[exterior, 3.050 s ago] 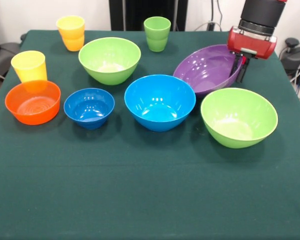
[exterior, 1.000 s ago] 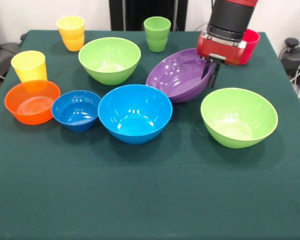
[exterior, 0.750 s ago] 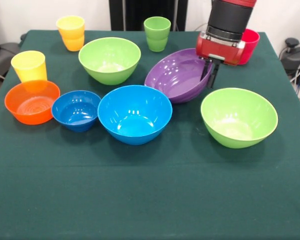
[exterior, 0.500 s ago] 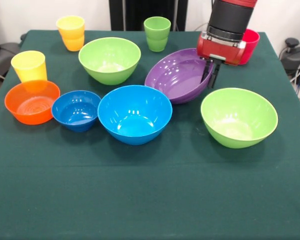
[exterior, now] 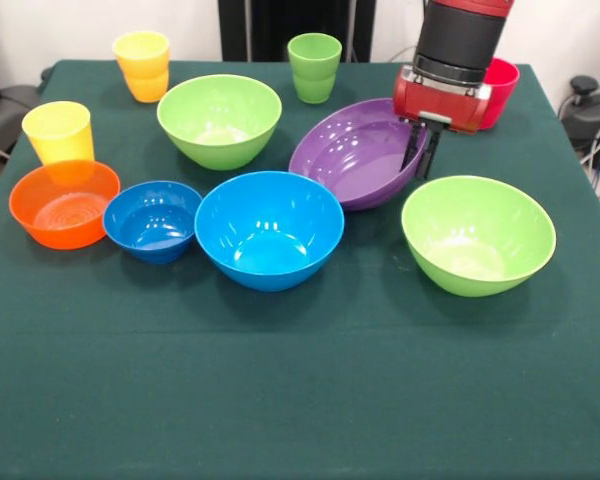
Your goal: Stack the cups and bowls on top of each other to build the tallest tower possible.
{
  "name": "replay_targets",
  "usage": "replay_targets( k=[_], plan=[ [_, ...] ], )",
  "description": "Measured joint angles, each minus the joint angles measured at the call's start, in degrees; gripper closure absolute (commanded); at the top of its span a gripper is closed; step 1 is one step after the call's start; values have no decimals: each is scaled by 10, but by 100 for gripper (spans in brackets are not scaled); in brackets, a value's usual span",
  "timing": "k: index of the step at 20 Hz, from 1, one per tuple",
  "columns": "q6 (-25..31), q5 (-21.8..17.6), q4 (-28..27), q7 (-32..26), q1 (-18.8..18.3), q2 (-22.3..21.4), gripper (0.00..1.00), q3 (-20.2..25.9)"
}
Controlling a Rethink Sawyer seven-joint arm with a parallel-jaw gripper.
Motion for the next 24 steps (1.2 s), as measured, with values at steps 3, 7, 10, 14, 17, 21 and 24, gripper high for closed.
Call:
replay_targets(
  k=[3, 7, 10, 14, 17, 21, 24],
  plan=[
    [0, -13, -4, 0, -10, 0, 100, 6],
    [0, -27, -7, 0, -23, 0, 100, 12],
    [0, -36, -10, 0, -27, 0, 100, 14],
    [0, -45, -12, 0, -28, 0, 100, 15],
    [0, -47, -13, 0, -28, 0, 100, 15],
    [0, -47, -14, 0, -29, 0, 100, 15],
    [0, -48, -14, 0, -29, 0, 100, 16]
  ],
)
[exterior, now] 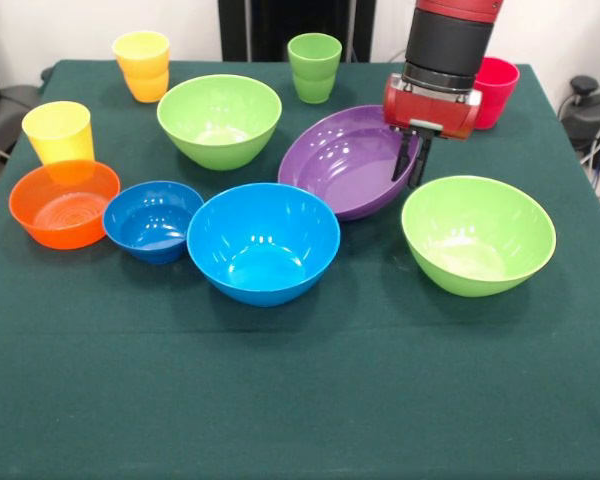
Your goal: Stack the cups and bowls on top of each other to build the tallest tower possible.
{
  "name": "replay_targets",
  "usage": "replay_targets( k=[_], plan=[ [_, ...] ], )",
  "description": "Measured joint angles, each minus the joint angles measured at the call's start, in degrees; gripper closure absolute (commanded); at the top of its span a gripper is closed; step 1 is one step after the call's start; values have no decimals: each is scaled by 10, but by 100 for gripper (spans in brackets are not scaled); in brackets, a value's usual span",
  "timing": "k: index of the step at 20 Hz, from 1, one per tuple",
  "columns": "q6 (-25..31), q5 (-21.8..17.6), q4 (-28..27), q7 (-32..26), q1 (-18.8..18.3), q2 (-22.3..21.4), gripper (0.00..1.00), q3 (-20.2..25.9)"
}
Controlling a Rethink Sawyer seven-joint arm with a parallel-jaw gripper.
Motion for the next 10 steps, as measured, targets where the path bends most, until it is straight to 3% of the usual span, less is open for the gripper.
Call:
replay_targets(
  k=[10],
  plan=[
    [0, -5, -8, 0, -9, 0, 100, 6]
  ],
)
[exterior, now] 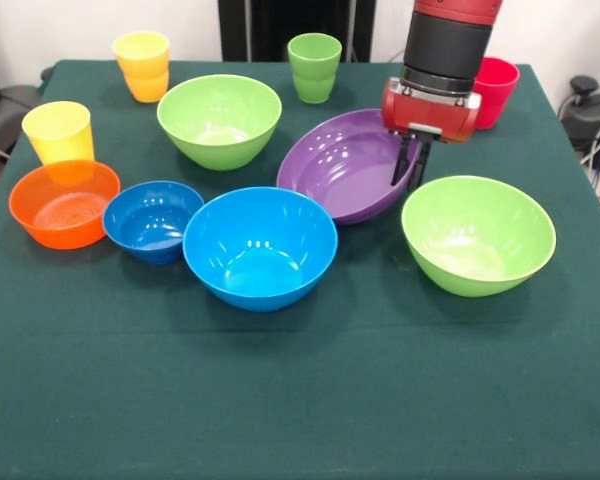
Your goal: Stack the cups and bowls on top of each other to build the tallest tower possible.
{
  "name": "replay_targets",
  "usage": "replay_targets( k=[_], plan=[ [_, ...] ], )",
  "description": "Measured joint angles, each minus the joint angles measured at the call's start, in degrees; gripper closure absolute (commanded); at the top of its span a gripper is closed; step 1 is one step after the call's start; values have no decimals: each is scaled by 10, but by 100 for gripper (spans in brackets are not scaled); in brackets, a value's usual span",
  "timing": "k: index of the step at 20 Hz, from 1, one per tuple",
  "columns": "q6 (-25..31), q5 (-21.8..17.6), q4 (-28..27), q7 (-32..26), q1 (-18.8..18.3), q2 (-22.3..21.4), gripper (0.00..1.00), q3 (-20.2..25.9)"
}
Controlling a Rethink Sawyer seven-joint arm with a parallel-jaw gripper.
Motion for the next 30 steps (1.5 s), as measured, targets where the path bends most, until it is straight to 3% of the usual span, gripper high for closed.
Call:
replay_targets(
  k=[30],
  plan=[
    [0, -31, -8, 0, -11, 0, 100, 10]
  ],
)
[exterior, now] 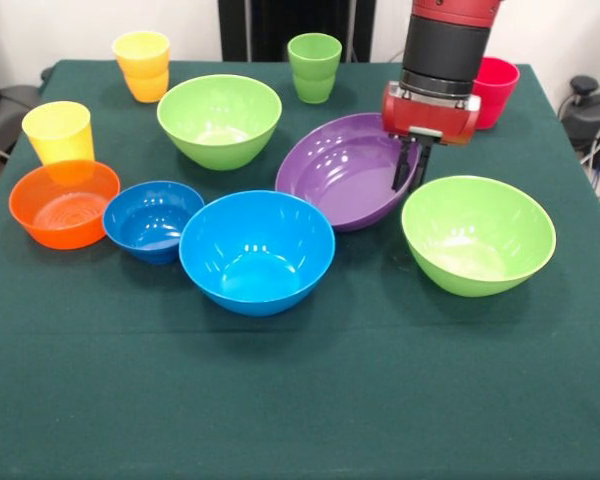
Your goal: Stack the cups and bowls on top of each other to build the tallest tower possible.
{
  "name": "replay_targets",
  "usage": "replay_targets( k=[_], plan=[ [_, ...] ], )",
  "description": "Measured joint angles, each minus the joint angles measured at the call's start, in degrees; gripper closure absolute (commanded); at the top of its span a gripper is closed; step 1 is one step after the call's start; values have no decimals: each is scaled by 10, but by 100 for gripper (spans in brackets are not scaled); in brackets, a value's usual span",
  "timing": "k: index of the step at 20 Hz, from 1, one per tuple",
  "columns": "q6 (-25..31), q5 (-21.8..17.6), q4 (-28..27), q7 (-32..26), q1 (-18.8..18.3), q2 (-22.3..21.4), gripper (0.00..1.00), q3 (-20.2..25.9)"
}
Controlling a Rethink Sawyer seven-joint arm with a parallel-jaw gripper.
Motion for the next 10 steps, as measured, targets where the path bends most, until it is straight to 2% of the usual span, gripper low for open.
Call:
replay_targets(
  k=[10],
  plan=[
    [0, -18, -6, 0, -11, 0, 100, 5]
  ],
)
